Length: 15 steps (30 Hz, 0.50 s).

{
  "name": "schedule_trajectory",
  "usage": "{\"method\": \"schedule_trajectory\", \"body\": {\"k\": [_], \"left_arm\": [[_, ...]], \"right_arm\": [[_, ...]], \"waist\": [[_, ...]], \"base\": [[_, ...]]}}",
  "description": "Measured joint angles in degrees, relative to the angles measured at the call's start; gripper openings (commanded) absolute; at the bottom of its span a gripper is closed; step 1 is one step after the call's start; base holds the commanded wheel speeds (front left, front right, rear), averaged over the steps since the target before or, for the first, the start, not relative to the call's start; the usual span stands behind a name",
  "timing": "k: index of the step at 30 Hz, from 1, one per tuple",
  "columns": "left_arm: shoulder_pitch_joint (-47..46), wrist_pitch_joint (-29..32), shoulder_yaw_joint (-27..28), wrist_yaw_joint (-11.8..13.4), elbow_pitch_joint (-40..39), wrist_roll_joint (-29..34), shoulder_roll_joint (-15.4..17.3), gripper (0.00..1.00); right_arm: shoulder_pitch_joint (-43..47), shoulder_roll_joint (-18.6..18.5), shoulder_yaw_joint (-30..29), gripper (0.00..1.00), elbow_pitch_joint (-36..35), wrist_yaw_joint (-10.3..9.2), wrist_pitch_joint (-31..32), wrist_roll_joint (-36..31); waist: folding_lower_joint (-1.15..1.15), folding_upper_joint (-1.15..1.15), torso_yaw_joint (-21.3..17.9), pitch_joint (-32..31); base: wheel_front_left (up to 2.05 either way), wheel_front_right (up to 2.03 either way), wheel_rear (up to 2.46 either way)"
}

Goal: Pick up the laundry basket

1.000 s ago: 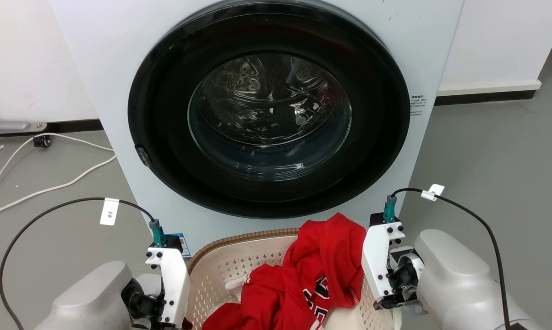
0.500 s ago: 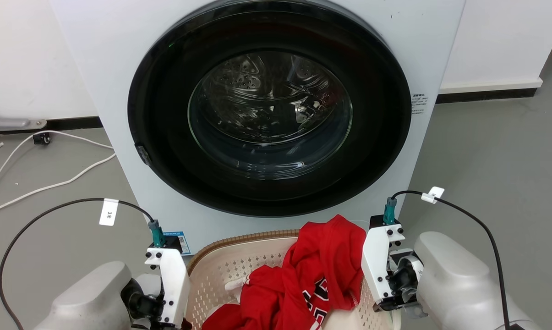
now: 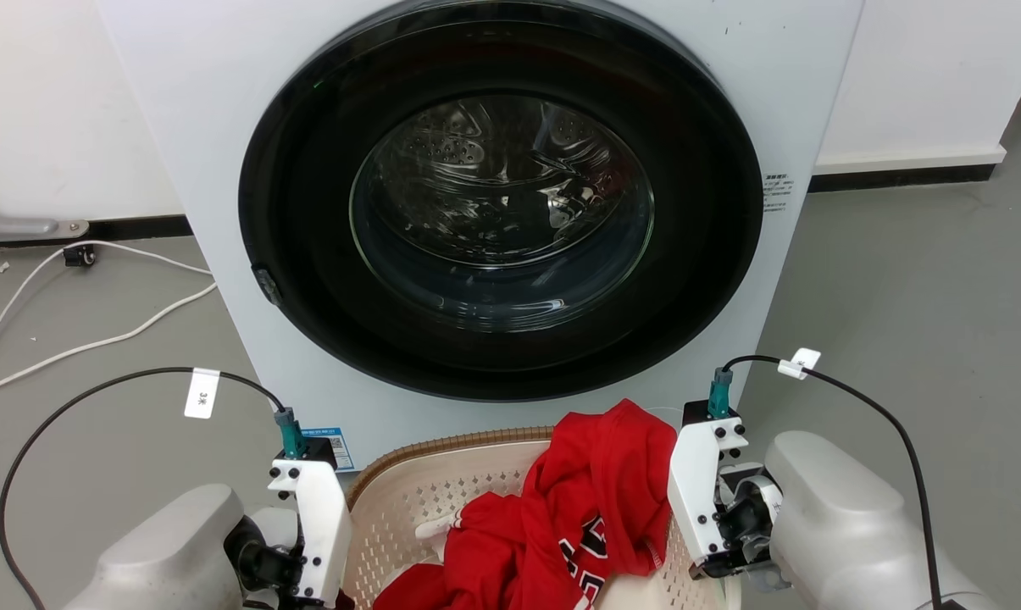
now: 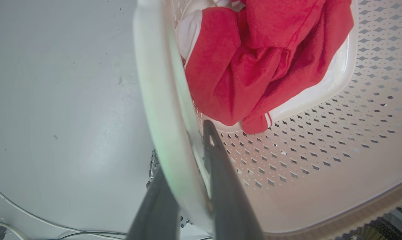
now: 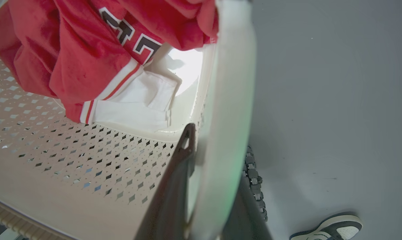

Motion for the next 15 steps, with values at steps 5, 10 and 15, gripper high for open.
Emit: {"method": "schedule_trajectory", "body": {"k": [5,10,15], "left_arm": [[0.0,-0.1,-0.2,0.0,0.3,-0.1,-0.2,0.00],[0.0,-0.2,-0.4,0.0,0.4,-0.5,-0.1,0.00],[0.0,-0.3,-0.6,0.0,0.4,-0.5,-0.1,0.00]], "right_arm": [[0.0,0.0,0.6,0.00,0.2,0.00,-0.1,0.6],[0.1,0.0,1.2,0.00,0.2,0.00,-0.3,1.2],[0.1,0.0,1.7,0.00,0.3,0.00,-0.6,1.7]], "waist": [[0.00,0.00,0.1,-0.1],[0.00,0.00,0.1,-0.2],[0.00,0.00,0.1,-0.3]], "base": [[0.00,0.00,0.00],[0.00,0.00,0.00],[0.00,0.00,0.00]]}}
